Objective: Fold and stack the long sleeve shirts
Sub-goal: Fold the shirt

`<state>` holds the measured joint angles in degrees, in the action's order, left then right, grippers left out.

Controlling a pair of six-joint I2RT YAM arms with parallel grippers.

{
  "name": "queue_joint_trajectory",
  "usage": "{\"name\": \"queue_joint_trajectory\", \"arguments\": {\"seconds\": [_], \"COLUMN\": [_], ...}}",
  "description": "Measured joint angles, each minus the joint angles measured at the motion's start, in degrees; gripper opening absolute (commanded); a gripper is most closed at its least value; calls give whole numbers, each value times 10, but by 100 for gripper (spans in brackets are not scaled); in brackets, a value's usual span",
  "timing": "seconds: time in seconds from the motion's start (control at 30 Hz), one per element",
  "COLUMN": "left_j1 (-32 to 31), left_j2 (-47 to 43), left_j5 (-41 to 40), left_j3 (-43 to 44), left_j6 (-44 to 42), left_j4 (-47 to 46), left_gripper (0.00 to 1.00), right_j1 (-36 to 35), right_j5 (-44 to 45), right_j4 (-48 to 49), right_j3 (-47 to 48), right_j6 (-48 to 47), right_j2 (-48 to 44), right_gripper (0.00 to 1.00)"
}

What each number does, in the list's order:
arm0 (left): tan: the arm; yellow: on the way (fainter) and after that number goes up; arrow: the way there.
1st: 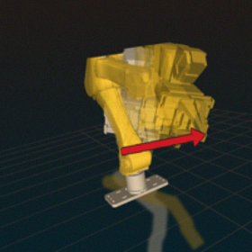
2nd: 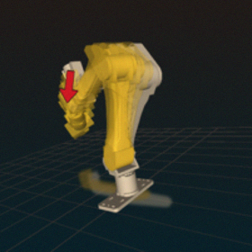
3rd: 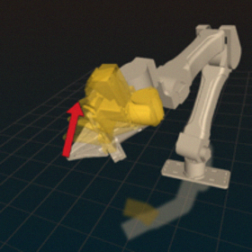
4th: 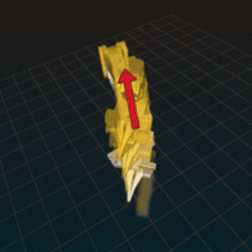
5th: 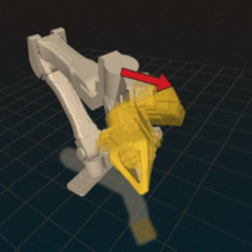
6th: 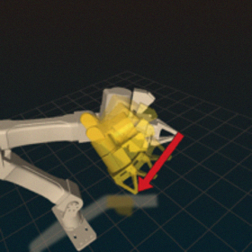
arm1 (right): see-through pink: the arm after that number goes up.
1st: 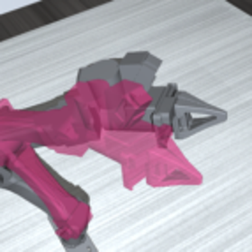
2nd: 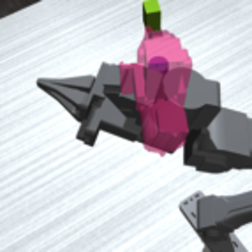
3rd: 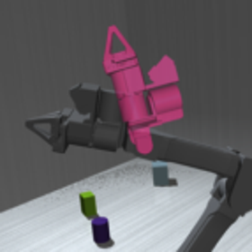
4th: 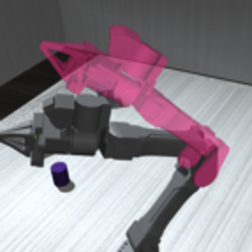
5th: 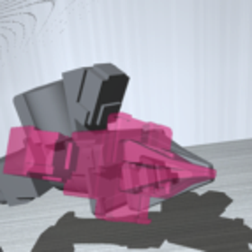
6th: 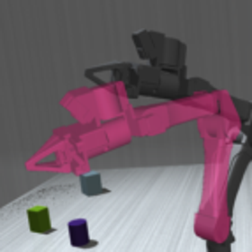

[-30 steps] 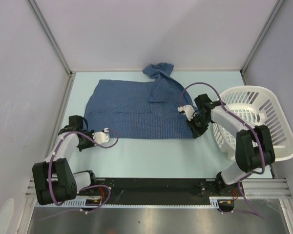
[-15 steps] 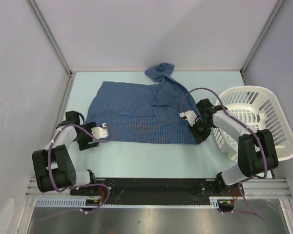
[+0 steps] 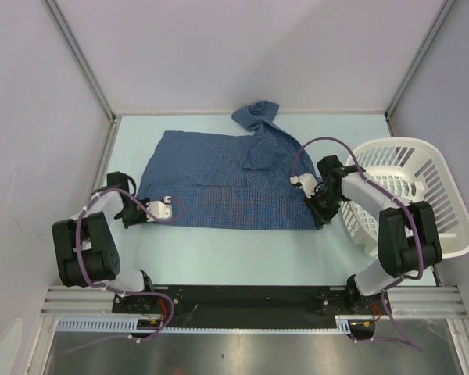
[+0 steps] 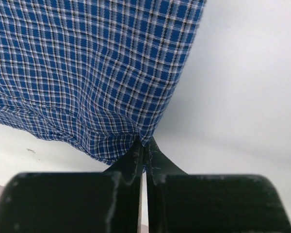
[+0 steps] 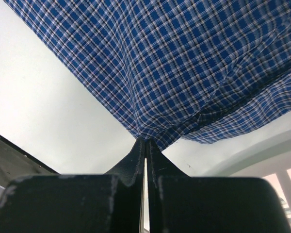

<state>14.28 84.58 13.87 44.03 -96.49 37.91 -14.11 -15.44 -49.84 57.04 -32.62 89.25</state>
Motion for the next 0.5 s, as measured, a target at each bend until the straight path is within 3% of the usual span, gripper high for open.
{"name": "queue_joint_trajectory", "arguments": {"seconds": [0.33,0.37,0.4,0.43,0.5], "left_j1": [28,33,38,42,48], "left_j2": [-93,-108,-120,-129,-142], "left_j5": [-19,-22,-27,-30,-33], "left_j3": [-47,-57,-67,-75,-87], "left_j6": [-35,-43,-51,-58,-64], "left_j4": [89,100,110,117,137], "left_gripper": [0,7,19,40,52], "right_j1": [-11,-14,-19,-22,-29], "right_j5": [-5,-5,-6,-8,-14], "right_j4": [-16,-21,-25,-31,-58], "right_j3": [-8,-17,-29,-39,-48], "right_j6": [-22,-27,-33,-38,-48], "right_j2": [-9,-17,-29,-41,-60], "right_gripper": [0,0,10,42,66]}}
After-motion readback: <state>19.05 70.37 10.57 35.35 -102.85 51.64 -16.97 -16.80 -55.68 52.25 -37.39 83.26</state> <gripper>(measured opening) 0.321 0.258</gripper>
